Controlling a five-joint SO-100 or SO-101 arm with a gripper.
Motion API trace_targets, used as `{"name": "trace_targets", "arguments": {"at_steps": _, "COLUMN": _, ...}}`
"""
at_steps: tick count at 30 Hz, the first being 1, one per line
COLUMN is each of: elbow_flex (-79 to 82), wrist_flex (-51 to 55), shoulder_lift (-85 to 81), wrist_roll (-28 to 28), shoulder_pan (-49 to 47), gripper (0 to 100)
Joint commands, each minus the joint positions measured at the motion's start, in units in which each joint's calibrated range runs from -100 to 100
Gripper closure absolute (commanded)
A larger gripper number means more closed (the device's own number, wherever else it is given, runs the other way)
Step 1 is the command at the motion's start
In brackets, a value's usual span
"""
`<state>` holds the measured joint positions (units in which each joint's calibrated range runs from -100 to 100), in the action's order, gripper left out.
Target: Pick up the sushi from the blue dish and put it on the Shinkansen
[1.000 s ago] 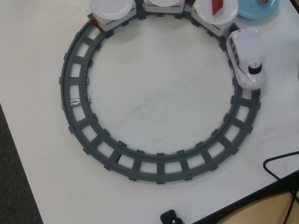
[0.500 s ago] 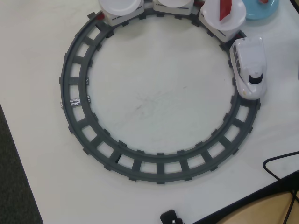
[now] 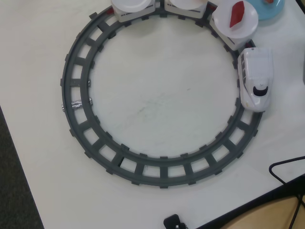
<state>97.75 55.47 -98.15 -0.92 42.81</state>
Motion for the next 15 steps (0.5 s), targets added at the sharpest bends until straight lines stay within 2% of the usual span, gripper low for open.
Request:
{"name": "trace_targets", "arguments": {"at_steps": 1, "elbow_flex": -3.3, "wrist_flex": -1.3, "shoulder_lift": 0.0, "wrist_roll": 4.1, "shoulder_pan": 0.7, "gripper": 93}}
{"name": "trace_targets", "arguments": {"at_steps": 6, "elbow_flex": -15.0, "wrist_flex": 4.7, "shoulder_lift": 0.4, "wrist_roll": 4.1, "shoulder_pan": 0.0, "gripper": 80}}
{"name": "trace_targets", "arguments": {"at_steps": 15, "elbow_flex": -43.0, "wrist_flex": 21.2, "shoulder_lift": 5.0, "wrist_roll": 4.6, "shoulder_pan": -9.3, "gripper": 78}}
